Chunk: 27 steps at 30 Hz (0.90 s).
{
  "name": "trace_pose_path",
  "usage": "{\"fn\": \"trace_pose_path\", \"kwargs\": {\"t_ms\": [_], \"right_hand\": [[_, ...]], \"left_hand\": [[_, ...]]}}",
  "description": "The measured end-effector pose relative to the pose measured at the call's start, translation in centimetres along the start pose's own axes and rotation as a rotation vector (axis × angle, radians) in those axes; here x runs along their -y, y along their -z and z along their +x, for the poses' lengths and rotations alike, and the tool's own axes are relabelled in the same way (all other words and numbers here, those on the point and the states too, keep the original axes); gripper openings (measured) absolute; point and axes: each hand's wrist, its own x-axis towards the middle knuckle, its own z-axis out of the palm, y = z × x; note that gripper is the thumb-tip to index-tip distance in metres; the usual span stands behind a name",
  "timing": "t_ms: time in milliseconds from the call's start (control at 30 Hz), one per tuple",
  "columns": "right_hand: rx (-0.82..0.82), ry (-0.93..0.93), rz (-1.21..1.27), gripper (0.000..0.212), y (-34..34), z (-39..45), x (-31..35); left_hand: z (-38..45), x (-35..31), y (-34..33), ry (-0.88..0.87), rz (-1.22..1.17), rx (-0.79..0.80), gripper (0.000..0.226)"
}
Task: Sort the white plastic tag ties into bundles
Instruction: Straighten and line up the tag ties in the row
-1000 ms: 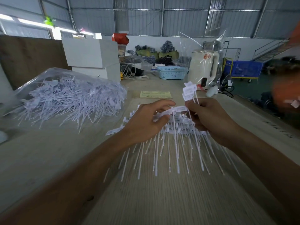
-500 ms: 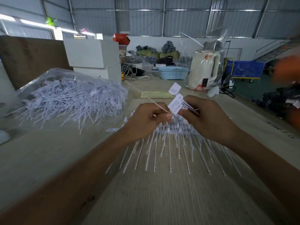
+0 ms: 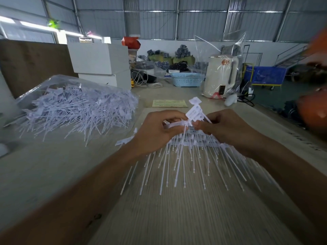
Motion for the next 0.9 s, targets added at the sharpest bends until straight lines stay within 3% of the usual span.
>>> {"fn": "trace_pose_path", "kwargs": {"t_ms": [167, 233, 433, 633, 800, 900], "right_hand": [[0.031, 0.026, -0.115, 0.041, -0.3, -0.2, -0.2], [0.028, 0.024, -0.119, 0.042, -0.3, -0.2, -0.2], [0.073, -0.037, 0.084, 0.037, -0.7, -0.4, -0.3], [0.002, 0.002, 0.201, 0.019, -1.5, -0.3, 0.1], [0.032, -0.100, 0.237, 0.047, -2.4, -0.9, 0.9], [-0.001, -0.106, 0.238, 0.052, -2.3, -1.1, 1.2]], "left_hand": [[-0.2, 0.6, 0.2, -0.182, 0.415, 0.127, 0.022], [-0.2, 1.0, 0.3, -0.194, 0.456, 0.139, 0.028], [-0.1, 0.6, 0.0, -0.054, 0.254, 0.023, 0.037], [-0.1, -0.2, -0.7, 0.025, -0.022, 0.001, 0.037], [-0.2, -1.1, -0.9, 0.029, -0.049, -0.038, 0.041], [-0.2, -1.3, -1.0, 0.061, 0.013, -0.030, 0.039]]}}
